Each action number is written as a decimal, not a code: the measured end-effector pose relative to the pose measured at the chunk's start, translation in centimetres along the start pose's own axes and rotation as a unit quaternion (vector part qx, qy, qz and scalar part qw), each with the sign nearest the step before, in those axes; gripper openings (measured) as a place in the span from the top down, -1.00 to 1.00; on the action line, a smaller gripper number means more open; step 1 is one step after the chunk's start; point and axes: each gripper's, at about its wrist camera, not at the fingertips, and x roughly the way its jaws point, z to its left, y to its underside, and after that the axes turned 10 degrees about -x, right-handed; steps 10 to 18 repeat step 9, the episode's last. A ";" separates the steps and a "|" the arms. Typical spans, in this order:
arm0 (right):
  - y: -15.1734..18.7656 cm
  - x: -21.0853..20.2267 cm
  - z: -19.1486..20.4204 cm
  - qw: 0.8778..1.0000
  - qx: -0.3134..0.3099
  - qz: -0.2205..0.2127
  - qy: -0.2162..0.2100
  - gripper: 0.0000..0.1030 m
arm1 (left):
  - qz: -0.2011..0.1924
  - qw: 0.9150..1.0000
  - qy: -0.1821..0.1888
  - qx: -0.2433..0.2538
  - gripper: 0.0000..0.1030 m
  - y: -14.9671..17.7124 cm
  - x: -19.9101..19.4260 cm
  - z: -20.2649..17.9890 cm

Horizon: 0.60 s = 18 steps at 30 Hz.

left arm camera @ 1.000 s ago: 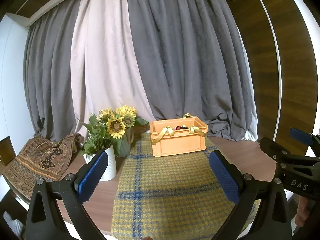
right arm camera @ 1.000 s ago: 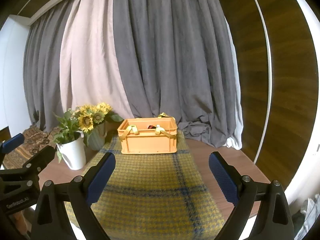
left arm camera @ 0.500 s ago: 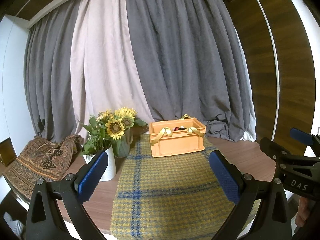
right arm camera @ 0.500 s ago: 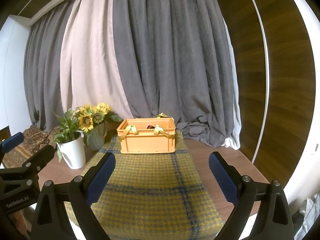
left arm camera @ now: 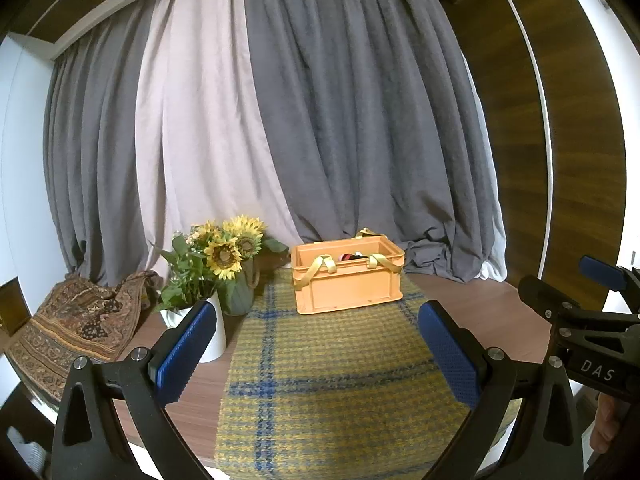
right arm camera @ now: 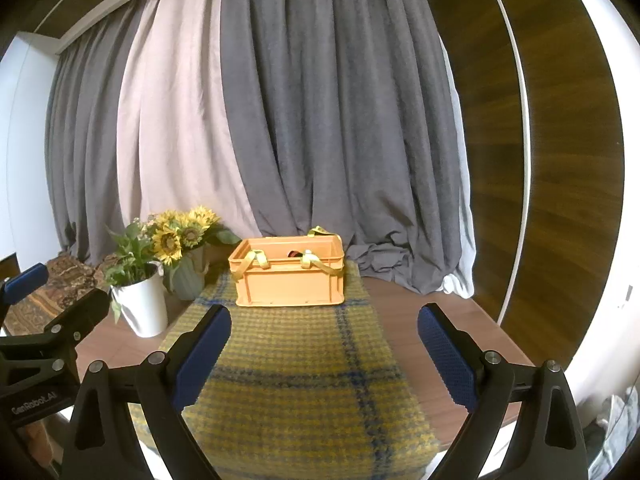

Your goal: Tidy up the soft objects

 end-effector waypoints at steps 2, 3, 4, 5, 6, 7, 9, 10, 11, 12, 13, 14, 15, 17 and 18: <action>0.0 0.0 -0.1 1.000 0.000 0.000 0.002 -0.85 | 0.001 1.000 0.001 0.000 -1.00 0.0 0.0 0.0; 0.1 0.0 -0.1 1.000 0.000 0.000 0.002 -0.85 | 0.001 1.000 0.002 0.000 -1.00 0.0 0.0 0.1; 0.1 0.0 -0.1 1.000 0.000 0.000 0.002 -0.85 | 0.002 1.000 0.004 0.000 -1.00 0.0 0.0 0.0; 0.1 0.0 -0.1 1.000 0.001 0.000 0.002 -0.85 | 0.003 1.000 0.005 0.000 -1.00 -0.1 0.0 0.0; 0.2 -0.1 -0.2 1.000 0.001 0.000 0.002 -0.85 | 0.003 1.000 0.005 0.000 -1.00 0.0 -0.1 0.0; 0.2 -0.1 -0.2 1.000 0.001 0.001 0.002 -0.85 | 0.002 1.000 0.005 0.000 -1.00 0.0 -0.1 0.0; 0.2 -0.1 -0.3 1.000 0.002 0.001 0.003 -0.85 | 0.002 1.000 0.004 0.000 -1.00 0.0 -0.2 -0.1; 0.2 -0.1 -0.3 1.000 0.002 0.001 0.003 -0.85 | 0.002 1.000 0.004 0.000 -1.00 0.0 -0.2 -0.1; 0.2 -0.1 -0.3 1.000 0.002 0.001 0.003 -0.85 | 0.002 1.000 0.004 0.000 -1.00 0.0 -0.2 -0.1; 0.2 -0.1 -0.3 1.000 0.002 0.001 0.003 -0.85 | 0.002 1.000 0.004 0.000 -1.00 0.0 -0.2 -0.1; 0.2 -0.1 -0.3 1.000 0.002 0.001 0.003 -0.85 | 0.002 1.000 0.004 0.000 -1.00 0.0 -0.2 -0.1; 0.2 -0.1 -0.3 1.000 0.002 0.001 0.003 -0.85 | 0.002 1.000 0.004 0.000 -1.00 0.0 -0.2 -0.1; 0.2 -0.1 -0.3 1.000 0.002 0.001 0.003 -0.85 | 0.002 1.000 0.004 0.000 -1.00 0.0 -0.2 -0.1; 0.2 -0.1 -0.3 1.000 0.002 0.001 0.003 -0.85 | 0.002 1.000 0.004 0.000 -1.00 0.0 -0.2 -0.1; 0.2 -0.1 -0.3 1.000 0.002 0.001 0.003 -0.85 | 0.002 1.000 0.004 0.000 -1.00 0.0 -0.2 -0.1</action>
